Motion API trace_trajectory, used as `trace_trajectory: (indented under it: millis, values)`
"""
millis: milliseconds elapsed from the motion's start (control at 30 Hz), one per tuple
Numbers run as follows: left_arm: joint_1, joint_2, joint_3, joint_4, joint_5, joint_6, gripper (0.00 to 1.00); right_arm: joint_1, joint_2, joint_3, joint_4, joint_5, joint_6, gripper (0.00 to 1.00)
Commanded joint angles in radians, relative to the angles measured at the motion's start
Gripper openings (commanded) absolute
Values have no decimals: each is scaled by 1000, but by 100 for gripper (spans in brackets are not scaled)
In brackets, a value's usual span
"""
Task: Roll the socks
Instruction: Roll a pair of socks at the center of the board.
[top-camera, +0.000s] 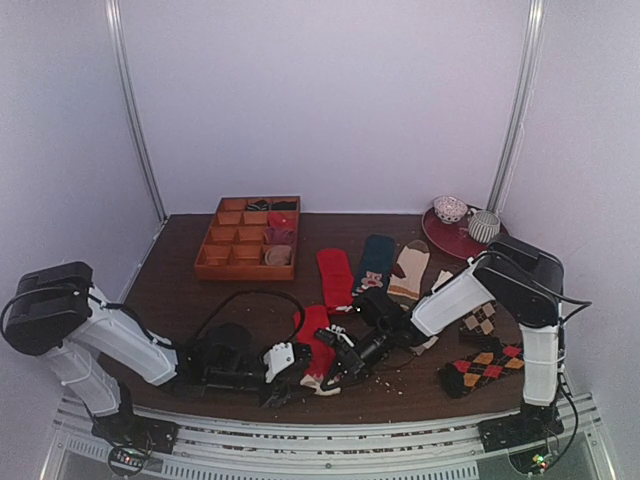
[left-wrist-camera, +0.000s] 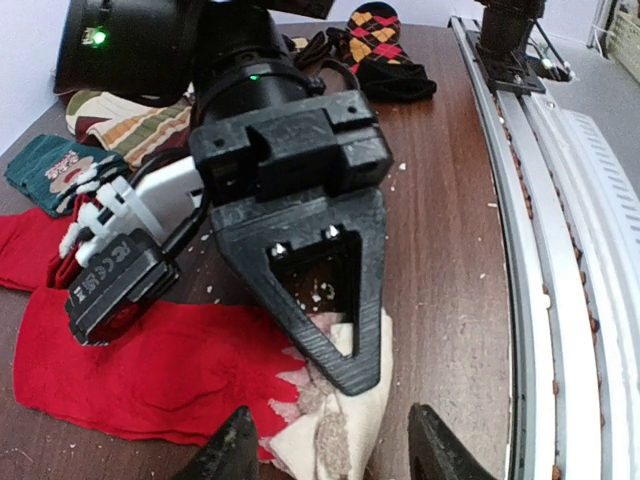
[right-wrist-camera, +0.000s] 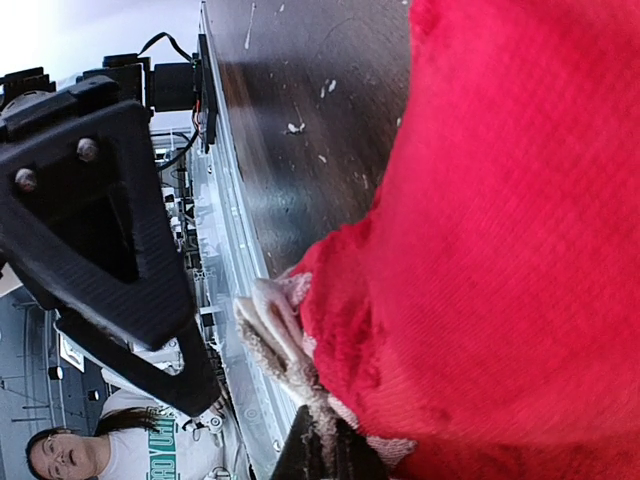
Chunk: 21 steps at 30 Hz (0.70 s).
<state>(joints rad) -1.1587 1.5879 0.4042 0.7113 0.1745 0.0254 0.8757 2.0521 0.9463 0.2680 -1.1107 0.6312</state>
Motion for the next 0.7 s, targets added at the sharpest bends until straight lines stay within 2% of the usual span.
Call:
trace_trajectory:
  millis: [0, 67, 367, 433, 533, 667]
  values:
    - [-4, 61, 12, 69, 78, 48, 40, -9, 45, -9, -97, 56, -3, 0]
    - [-4, 100, 22, 68, 106, 40, 36, -12, 44, -8, -98, 56, -1, 0]
    - [-4, 182, 49, 79, 109, 30, 38, -11, 43, -20, -70, 55, 21, 0]
    - [-4, 196, 56, 71, 111, 24, 32, -12, 43, -25, -63, 54, 26, 0]
    - [-4, 223, 86, 2, 119, 16, 15, -11, 37, -31, -49, 50, 36, 0]
    - [-4, 236, 83, -48, 115, -20, 4, -13, 28, -43, -25, 40, 50, 0]
